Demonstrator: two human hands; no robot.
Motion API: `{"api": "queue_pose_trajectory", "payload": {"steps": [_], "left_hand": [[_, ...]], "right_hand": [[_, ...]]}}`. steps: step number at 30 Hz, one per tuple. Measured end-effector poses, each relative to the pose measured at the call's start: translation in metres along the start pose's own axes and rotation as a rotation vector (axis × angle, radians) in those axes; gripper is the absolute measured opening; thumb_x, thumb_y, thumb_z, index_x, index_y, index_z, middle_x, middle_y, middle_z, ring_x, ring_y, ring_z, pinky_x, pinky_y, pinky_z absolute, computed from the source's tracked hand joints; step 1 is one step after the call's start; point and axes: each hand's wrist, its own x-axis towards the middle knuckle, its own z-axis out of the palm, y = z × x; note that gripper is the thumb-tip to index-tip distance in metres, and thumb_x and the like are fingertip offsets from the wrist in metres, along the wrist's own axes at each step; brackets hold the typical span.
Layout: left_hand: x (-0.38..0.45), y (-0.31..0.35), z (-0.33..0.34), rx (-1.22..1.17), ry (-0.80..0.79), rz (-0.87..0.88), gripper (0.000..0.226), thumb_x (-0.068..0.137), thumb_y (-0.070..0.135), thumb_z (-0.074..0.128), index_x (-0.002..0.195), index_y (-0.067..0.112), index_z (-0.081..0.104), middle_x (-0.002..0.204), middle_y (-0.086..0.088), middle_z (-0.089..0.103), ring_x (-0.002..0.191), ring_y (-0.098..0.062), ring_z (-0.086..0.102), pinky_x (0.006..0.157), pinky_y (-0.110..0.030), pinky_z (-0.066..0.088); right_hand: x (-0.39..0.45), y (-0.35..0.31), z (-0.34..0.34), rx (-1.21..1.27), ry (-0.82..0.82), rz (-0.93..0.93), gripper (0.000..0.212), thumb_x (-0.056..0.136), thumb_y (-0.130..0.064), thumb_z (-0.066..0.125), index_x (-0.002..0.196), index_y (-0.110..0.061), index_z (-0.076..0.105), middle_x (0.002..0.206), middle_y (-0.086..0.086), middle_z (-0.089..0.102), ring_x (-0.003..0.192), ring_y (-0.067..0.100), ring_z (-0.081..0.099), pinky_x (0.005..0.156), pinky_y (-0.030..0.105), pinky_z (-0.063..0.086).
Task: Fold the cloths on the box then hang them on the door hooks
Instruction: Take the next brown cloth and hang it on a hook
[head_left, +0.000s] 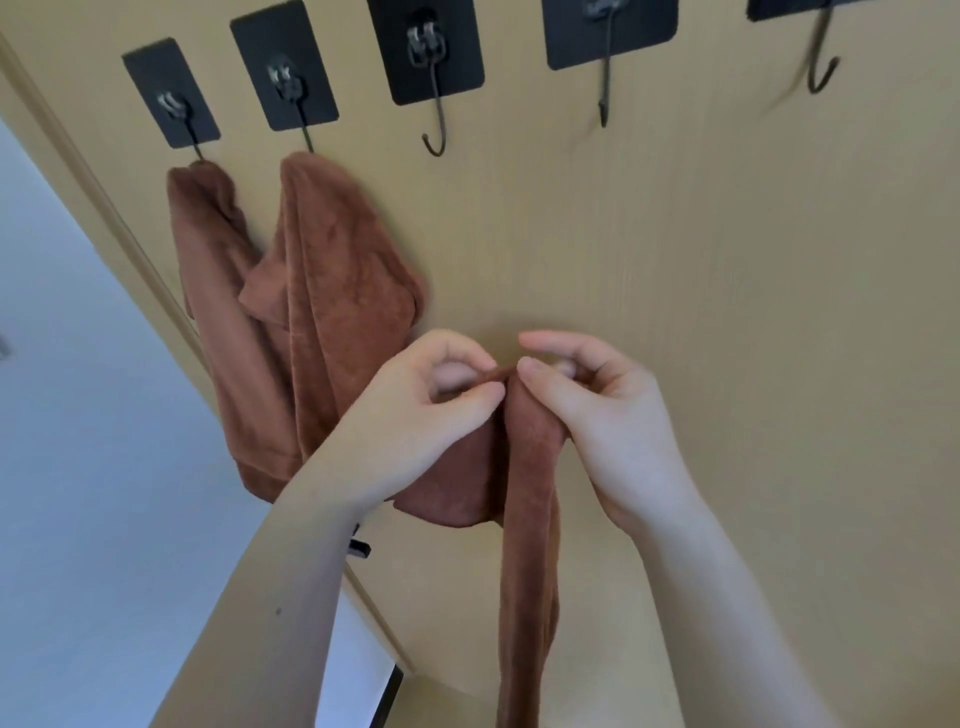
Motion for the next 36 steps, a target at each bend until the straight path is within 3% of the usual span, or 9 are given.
{"api": "queue_pose_trajectory", "payload": {"steps": [3,7,10,13,17,23,27,32,36], "left_hand": [[0.010,0.007,-0.011,0.062,-0.115,0.047,0.029,0.086,0.003,0.075,0.112,0.014,0.067,0.102,-0.004,0.079,0.098,-0.014,0.074,0.088,-0.023,0.056],[0.024,0.020,-0.022,0.106,-0.049,0.170,0.016,0.083,0.006,0.078,0.090,0.020,0.077,0.088,0.002,0.078,0.086,-0.008,0.074,0.078,-0.018,0.053],[0.032,0.032,-0.033,0.071,0.019,0.265,0.018,0.084,0.008,0.077,0.083,0.026,0.076,0.082,0.008,0.076,0.081,-0.003,0.071,0.074,-0.015,0.051],[0.040,0.046,-0.043,0.076,0.070,0.364,0.015,0.086,0.014,0.076,0.082,0.028,0.075,0.082,0.009,0.075,0.080,-0.002,0.069,0.074,-0.013,0.050],[0.053,0.060,-0.059,0.036,0.146,0.443,0.013,0.088,0.017,0.074,0.084,0.029,0.073,0.082,0.012,0.074,0.080,-0.001,0.069,0.071,-0.012,0.050],[0.071,0.075,-0.082,0.083,0.206,0.556,0.019,0.089,0.016,0.074,0.087,0.035,0.070,0.084,0.016,0.076,0.082,0.000,0.071,0.073,-0.014,0.052],[0.088,0.085,-0.092,0.149,0.264,0.655,0.020,0.094,0.021,0.071,0.102,0.034,0.057,0.090,0.015,0.076,0.090,-0.004,0.071,0.086,-0.034,0.055],[0.102,0.089,-0.097,0.379,0.310,0.763,0.021,0.098,0.028,0.062,0.111,0.036,0.047,0.089,0.015,0.072,0.092,0.002,0.067,0.081,-0.011,0.050],[0.108,0.082,-0.094,0.567,0.339,0.862,0.011,0.101,0.023,0.055,0.111,0.029,0.055,0.092,0.009,0.066,0.086,-0.010,0.062,0.077,-0.036,0.053]], "right_hand": [[0.006,-0.007,0.003,-0.016,-0.006,-0.011,0.014,0.091,-0.010,0.075,0.100,-0.020,0.078,0.075,0.009,0.051,0.070,0.015,0.055,0.068,0.023,0.050],[0.018,-0.019,0.008,0.010,-0.049,-0.024,0.015,0.098,-0.025,0.067,0.100,-0.019,0.081,0.084,0.012,0.074,0.085,0.018,0.070,0.076,0.028,0.056],[0.028,-0.028,0.008,0.090,-0.140,-0.044,0.040,0.094,-0.034,0.048,0.101,-0.011,0.080,0.067,0.005,0.060,0.072,0.023,0.064,0.070,0.034,0.054],[0.033,-0.042,0.014,-0.010,-0.156,-0.114,0.026,0.091,-0.025,0.055,0.092,-0.013,0.078,0.058,0.008,0.052,0.056,0.023,0.056,0.061,0.032,0.050],[0.037,-0.063,0.033,-0.119,0.082,-0.290,0.028,0.096,-0.006,0.067,0.072,-0.018,0.071,0.045,0.005,0.047,0.041,0.015,0.046,0.047,0.021,0.045],[0.041,-0.082,0.067,-0.447,0.329,-0.570,0.018,0.094,-0.023,0.065,0.080,-0.033,0.065,0.050,-0.006,0.067,0.039,0.006,0.057,0.049,0.012,0.045],[0.058,-0.090,0.084,-0.580,0.504,-0.712,0.013,0.097,-0.026,0.063,0.087,-0.034,0.065,0.061,-0.019,0.070,0.050,0.006,0.066,0.062,0.023,0.055],[0.071,-0.096,0.093,-0.651,0.613,-0.758,0.009,0.096,-0.028,0.060,0.097,-0.029,0.069,0.063,-0.015,0.070,0.054,0.008,0.067,0.064,0.038,0.058],[0.082,-0.094,0.094,-0.742,0.624,-0.713,0.011,0.097,-0.029,0.059,0.098,-0.028,0.069,0.059,-0.008,0.068,0.052,0.009,0.065,0.061,0.037,0.057]]}}
